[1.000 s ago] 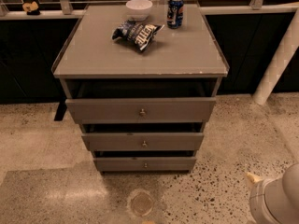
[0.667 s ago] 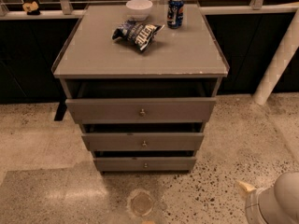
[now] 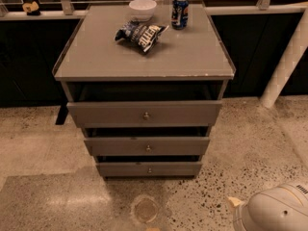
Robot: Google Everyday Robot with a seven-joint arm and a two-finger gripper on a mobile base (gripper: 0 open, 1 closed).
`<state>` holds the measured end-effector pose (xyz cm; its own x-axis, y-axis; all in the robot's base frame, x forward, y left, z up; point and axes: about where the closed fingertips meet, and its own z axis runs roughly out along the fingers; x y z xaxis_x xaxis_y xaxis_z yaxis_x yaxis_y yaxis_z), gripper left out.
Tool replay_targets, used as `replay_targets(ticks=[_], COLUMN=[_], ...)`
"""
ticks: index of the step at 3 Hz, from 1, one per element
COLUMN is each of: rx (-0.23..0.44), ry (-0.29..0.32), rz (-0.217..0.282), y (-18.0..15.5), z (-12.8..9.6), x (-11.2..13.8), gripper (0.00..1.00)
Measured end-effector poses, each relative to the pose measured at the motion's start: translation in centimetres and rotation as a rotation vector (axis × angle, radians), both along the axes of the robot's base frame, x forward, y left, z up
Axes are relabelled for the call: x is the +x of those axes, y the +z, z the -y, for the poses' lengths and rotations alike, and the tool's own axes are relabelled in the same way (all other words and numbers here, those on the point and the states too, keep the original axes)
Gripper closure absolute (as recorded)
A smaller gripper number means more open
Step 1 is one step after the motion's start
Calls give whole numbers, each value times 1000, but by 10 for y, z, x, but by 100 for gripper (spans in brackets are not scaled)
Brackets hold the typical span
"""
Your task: Open bottom drawer
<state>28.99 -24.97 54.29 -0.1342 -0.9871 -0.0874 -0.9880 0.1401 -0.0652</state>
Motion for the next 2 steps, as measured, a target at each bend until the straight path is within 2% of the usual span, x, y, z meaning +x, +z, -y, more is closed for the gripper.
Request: replay_targets(ticks=[1,2], rx=[-25,-27], ry=[16,7], rz=[44,44], y=[-40,-41], z=[-27,-27], x=[55,55], gripper=[0,0])
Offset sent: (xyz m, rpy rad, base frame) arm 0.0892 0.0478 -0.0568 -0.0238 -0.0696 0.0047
